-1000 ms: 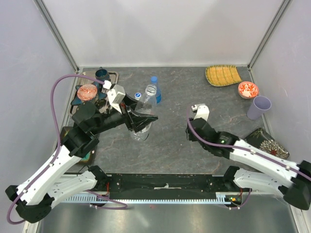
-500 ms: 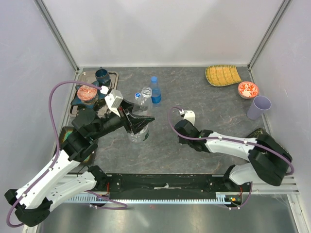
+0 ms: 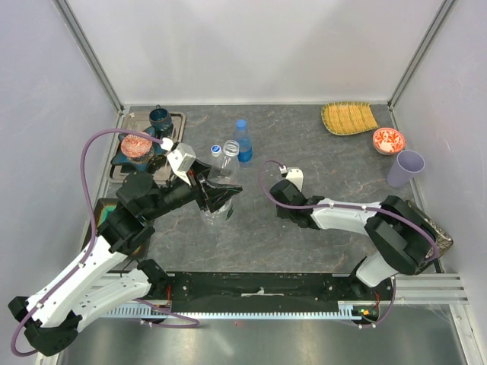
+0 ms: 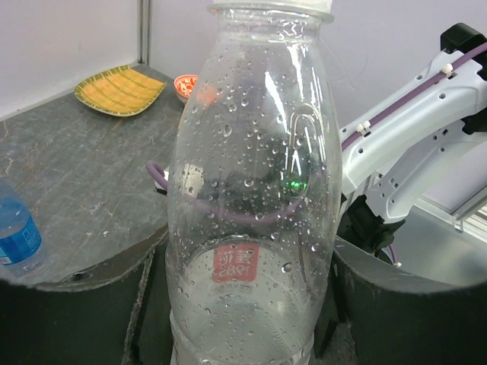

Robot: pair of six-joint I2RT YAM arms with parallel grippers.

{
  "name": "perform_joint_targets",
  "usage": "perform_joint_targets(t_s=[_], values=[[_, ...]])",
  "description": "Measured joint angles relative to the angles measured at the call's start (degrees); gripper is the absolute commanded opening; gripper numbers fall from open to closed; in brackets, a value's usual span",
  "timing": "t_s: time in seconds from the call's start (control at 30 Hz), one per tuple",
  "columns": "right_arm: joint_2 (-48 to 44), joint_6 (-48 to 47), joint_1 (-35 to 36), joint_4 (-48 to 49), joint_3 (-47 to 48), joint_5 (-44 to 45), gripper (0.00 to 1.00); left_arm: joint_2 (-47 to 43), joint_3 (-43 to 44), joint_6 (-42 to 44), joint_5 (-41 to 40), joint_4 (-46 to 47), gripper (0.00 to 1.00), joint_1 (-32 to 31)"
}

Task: Unscrew the bottle caps

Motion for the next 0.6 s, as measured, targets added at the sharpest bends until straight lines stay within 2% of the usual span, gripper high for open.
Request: perform_joint_targets(t_s=[0.17,0.27,0.47,0.6], values=[[0.81,-0.02,-1.03,1.36,0.55,-0.59,0.69,0.09,0.0,0.42,-0.2,-0.09,0.32,0.0],[0.13,-0.09,-1.07,0.92,0.55,-1.36,0.79,0.11,0.0,0.61,-0.5,-0.11,0.32,0.0],[-7.74,-0.28,-1.18,-7.93,1.16,-1.2,0.85,0.96,0.0,0.7,-0.59,-0.13,0.33,0.02],[-17.0,-0.85,-1.31,-16.79,9.35,2.29,0.86,2.49,0.04,1.14,-0.57,-0.15,0.33,0.02]])
